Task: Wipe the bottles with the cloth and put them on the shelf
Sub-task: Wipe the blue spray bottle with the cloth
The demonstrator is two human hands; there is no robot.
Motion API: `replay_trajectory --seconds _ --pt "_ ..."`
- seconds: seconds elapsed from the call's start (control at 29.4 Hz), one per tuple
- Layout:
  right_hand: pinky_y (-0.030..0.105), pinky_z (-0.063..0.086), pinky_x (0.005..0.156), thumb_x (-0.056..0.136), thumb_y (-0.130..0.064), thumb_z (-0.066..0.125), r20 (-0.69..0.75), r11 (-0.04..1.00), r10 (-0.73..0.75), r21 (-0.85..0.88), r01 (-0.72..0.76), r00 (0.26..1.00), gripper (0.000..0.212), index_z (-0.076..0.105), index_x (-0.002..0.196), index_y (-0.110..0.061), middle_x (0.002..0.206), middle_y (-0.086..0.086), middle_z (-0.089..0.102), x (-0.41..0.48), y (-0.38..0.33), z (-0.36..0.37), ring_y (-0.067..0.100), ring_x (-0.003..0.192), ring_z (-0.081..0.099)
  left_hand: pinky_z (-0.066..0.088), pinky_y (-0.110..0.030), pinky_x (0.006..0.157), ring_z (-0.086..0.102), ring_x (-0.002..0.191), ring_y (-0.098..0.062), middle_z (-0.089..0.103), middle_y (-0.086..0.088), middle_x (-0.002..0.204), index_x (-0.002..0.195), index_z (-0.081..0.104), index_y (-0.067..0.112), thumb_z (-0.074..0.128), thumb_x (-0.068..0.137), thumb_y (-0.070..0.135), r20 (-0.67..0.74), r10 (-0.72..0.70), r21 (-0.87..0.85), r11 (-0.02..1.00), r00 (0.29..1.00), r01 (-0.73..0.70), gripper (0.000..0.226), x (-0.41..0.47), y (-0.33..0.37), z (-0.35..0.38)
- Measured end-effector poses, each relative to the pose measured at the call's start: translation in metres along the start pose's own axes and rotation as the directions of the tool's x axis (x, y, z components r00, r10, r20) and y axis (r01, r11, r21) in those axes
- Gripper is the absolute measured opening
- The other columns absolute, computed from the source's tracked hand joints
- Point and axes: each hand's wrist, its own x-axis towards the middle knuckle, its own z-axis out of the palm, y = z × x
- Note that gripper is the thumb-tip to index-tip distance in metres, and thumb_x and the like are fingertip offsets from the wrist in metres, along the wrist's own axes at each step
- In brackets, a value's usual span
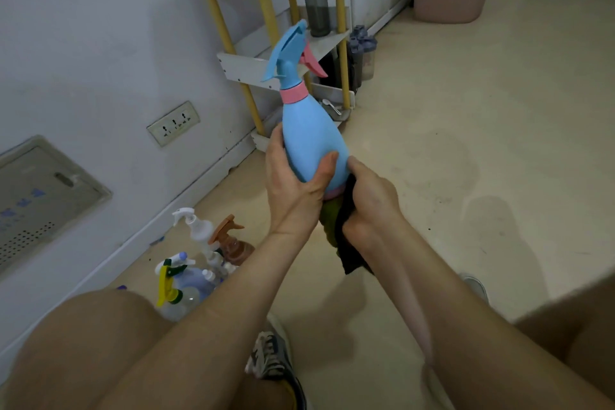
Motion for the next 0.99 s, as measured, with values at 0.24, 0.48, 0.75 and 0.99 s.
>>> replay_trajectory --seconds 0.24,0.48,0.75,0.99 --pt "0.042 0.059 0.086 0.101 -0.013 0.047 0.248 0.575 -0.466 -0.645 0.503 0.85 0.027 0.072 0.102 -0.023 0.088 0.001 0.069 -0.012 -0.019 -0.005 0.022 0.091 0.068 0.06 -0.032 0.063 0.067 0.097 -0.02 0.062 -0.002 0.118 0.134 0.043 0.022 0.071 0.086 0.039 0.047 -0.668 -0.379 0.676 0.742 0.632 0.058 0.024 -0.022 -0.021" --pt "0.034 0.04 0.109 0.095 -0.035 0.056 0.675 0.101 -0.565 -0.514 0.852 0.474 0.037 0.063 0.131 -0.033 0.126 -0.021 0.055 -0.005 0.0 0.009 0.006 0.13 0.043 0.051 -0.048 0.097 0.063 0.116 -0.033 0.063 -0.017 0.128 0.133 0.054 0.012 0.072 0.075 0.044 0.462 -0.517 -0.641 0.367 0.72 0.675 0.069 0.029 0.003 -0.033" --pt "0.04 0.055 0.084 0.093 -0.03 0.061 0.258 0.947 -0.168 -0.226 0.228 0.952 0.022 0.073 0.101 -0.013 0.091 0.005 0.076 0.01 -0.014 -0.005 0.022 0.08 0.073 0.055 -0.053 0.09 0.067 0.103 -0.03 0.068 -0.011 0.111 0.104 0.058 0.025 0.059 0.092 0.036 0.397 -0.475 -0.468 0.632 0.785 0.618 0.016 0.014 0.041 -0.027" --pt "0.034 0.058 0.069 0.103 -0.04 0.046 0.237 0.853 -0.288 -0.376 0.361 0.928 0.025 0.064 0.101 -0.024 0.095 0.005 0.071 0.006 -0.02 0.0 0.017 0.079 0.07 0.055 -0.027 0.088 0.061 0.109 -0.004 0.062 0.01 0.127 0.132 0.058 0.031 0.047 0.1 0.042 0.223 -0.14 -0.085 0.983 0.965 0.162 0.035 0.029 0.031 -0.037"
